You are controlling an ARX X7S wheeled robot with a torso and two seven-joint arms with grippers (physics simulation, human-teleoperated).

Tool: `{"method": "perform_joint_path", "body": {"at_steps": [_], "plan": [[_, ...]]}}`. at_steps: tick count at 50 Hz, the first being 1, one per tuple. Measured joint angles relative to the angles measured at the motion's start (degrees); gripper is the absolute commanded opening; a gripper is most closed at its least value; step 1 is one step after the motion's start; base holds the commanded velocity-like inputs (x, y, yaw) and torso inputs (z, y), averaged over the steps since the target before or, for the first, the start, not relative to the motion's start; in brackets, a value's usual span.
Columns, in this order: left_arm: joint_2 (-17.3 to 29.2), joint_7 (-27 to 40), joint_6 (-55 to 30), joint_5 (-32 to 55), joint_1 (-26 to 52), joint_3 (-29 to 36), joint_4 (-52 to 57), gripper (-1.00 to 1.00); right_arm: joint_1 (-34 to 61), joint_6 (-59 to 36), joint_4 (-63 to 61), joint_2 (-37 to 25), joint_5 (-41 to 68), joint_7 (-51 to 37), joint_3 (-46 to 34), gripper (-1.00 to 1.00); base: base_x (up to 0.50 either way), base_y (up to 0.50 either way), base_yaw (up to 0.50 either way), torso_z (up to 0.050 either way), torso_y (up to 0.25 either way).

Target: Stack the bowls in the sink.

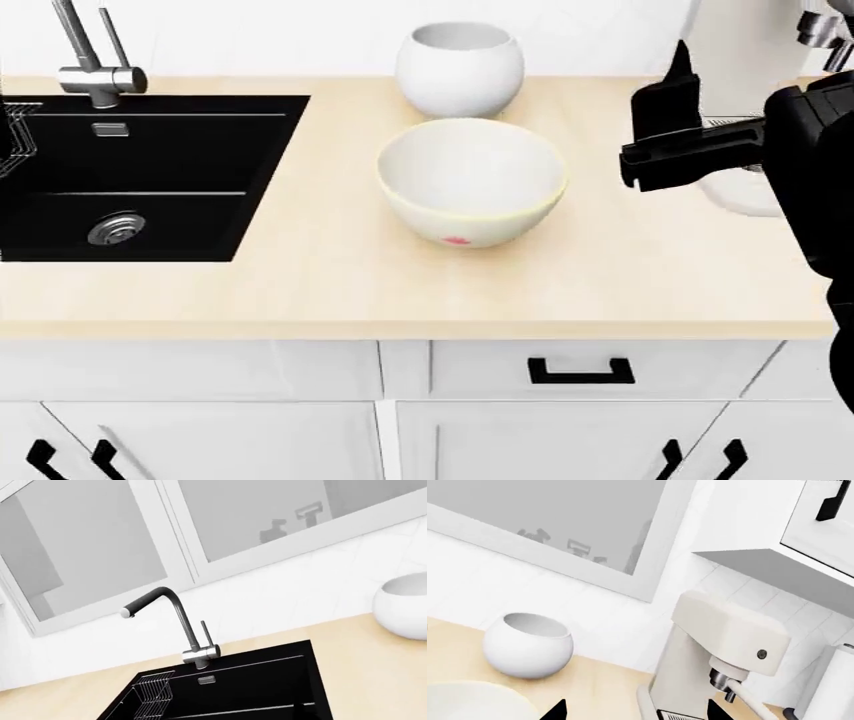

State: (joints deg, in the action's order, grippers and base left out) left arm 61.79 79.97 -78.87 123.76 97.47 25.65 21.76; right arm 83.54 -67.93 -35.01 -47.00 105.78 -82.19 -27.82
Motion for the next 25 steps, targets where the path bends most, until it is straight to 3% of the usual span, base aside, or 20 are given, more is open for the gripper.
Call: {"method": "perform_joint_path", "body": {"at_steps": [25], "plan": [[-0.6,-0.3,1.4,1.0,3.5,2.9,-0.9,1.0,0.2,2.1,0.9,0.1,-0.2,1.2,-0.8,1.0,0.5,-0.07,0.0,0.0,0.001]]}}
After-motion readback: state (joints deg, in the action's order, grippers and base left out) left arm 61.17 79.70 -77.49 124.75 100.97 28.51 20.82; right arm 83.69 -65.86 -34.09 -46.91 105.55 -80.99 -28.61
